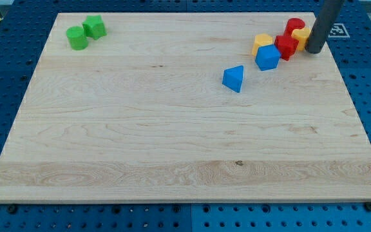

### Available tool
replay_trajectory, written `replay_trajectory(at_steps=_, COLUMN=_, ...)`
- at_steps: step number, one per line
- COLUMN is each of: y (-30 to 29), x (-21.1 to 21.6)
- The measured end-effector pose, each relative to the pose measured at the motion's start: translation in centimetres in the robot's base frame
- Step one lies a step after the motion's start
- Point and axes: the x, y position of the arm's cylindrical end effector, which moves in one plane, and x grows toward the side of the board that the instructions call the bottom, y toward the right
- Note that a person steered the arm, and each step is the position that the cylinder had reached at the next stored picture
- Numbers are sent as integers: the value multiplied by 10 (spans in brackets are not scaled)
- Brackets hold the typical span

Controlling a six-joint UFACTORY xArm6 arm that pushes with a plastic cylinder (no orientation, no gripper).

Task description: Push the blue triangle towards the blue cube

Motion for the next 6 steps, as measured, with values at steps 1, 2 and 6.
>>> replay_trajectory(at_steps=1, y=1, x=13)
replay_trajectory(at_steps=2, y=3, x=75)
replay_trajectory(at_steps=6, y=-126, x=145)
